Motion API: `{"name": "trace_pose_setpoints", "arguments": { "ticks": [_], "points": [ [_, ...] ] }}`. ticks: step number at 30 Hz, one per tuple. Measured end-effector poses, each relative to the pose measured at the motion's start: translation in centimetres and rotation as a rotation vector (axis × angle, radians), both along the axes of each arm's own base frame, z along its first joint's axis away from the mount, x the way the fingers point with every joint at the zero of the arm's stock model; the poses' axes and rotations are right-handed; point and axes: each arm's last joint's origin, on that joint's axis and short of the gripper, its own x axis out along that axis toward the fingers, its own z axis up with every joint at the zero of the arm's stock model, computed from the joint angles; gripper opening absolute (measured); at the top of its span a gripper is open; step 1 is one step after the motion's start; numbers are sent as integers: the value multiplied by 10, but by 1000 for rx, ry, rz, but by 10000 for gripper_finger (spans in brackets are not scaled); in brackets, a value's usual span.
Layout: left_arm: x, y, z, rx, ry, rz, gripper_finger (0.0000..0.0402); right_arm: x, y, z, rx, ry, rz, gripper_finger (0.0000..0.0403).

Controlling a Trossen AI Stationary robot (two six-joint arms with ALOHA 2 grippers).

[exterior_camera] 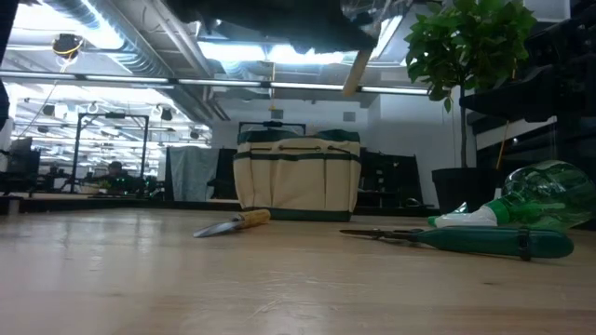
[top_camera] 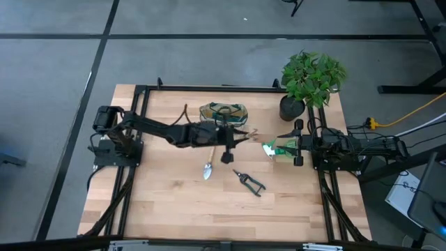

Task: Pick & Place Garden tools in Gardening bag
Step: Put the brown hand rake into the light brown gardening bag

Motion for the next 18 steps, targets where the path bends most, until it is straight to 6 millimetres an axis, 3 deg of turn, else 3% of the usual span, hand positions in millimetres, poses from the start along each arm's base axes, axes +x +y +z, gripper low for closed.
{"name": "trace_pose_setpoints", "arguments": {
  "ticks": [18],
  "points": [
    [-2,48,21,0,-215,142,60,0,0,0,0,0,0,185]
  ]
}}
